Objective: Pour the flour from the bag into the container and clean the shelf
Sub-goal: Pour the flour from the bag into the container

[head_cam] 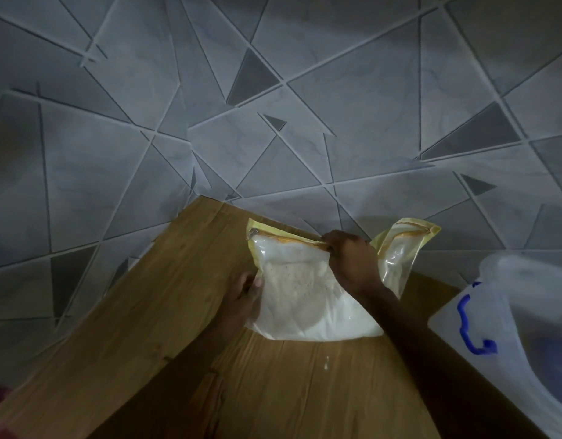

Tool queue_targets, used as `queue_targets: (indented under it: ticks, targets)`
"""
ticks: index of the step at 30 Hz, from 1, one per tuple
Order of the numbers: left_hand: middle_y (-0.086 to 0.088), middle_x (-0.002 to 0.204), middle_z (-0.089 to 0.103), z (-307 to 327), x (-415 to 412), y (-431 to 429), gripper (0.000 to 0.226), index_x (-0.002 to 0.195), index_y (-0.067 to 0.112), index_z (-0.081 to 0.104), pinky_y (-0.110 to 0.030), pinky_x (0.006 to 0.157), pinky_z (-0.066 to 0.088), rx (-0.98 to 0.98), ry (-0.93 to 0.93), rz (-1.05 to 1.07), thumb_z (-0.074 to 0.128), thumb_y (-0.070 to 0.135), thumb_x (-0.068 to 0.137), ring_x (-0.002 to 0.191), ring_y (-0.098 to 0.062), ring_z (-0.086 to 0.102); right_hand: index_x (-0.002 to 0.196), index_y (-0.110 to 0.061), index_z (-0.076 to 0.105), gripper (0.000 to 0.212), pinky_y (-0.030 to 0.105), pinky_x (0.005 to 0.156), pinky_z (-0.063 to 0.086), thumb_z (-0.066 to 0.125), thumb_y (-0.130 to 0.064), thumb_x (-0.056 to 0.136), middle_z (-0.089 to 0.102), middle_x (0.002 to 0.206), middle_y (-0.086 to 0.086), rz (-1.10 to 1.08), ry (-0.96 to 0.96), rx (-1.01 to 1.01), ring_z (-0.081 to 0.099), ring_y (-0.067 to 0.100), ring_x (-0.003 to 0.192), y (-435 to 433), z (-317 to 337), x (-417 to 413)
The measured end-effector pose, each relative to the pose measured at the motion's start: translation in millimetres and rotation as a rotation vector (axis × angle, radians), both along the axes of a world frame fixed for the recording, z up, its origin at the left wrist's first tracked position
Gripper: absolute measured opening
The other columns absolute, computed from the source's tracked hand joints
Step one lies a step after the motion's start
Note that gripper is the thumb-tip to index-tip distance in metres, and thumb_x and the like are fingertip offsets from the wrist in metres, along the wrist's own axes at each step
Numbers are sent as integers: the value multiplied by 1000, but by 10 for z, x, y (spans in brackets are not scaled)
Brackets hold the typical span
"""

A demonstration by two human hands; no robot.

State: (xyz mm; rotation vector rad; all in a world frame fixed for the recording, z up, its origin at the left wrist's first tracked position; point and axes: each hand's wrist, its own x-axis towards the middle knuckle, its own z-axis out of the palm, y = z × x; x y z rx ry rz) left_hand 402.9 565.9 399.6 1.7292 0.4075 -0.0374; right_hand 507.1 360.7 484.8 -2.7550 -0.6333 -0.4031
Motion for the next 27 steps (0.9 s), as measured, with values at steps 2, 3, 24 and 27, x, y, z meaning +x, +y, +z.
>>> queue_targets:
  ticks: [2, 3, 24, 27]
  targets:
    - [-12, 114, 70, -234, -10, 53, 73, 122, 5, 63, -40, 93, 54, 65, 12, -6, 43, 70, 92, 105, -18, 67, 90, -16, 73, 28, 36, 57, 51, 55, -4, 72, 71, 81, 5, 24, -36, 66, 69, 35, 74, -3, -10, 31]
    - [-12, 113, 71, -332, 5, 65, 78, 119, 5, 65, -36, 93, 51, 88, 5, -21, 40, 73, 91, 102, -12, 66, 88, -14, 73, 29, 36, 56, 51, 53, -3, 70, 70, 80, 5, 39, -54, 100, 68, 35, 73, -11, -12, 26]
    - [-12, 111, 76, 785, 444, 193, 54, 125, 17, 65, -44, 93, 49, -1073, -162, 420, 35, 55, 102, 101, -31, 71, 87, -13, 77, 22, 39, 65, 56, 59, -5, 78, 72, 77, 1, 79, -284, 527, 68, 24, 73, 86, 1183, -287]
    - [-12, 105, 76, 988, 433, 237, 53, 117, 16, 65, -42, 90, 46, -999, -167, 395, 31, 53, 104, 106, -32, 66, 87, -10, 78, 28, 41, 67, 56, 51, -7, 78, 73, 79, 2, 77, -267, 614, 68, 24, 74, 31, 1417, -439]
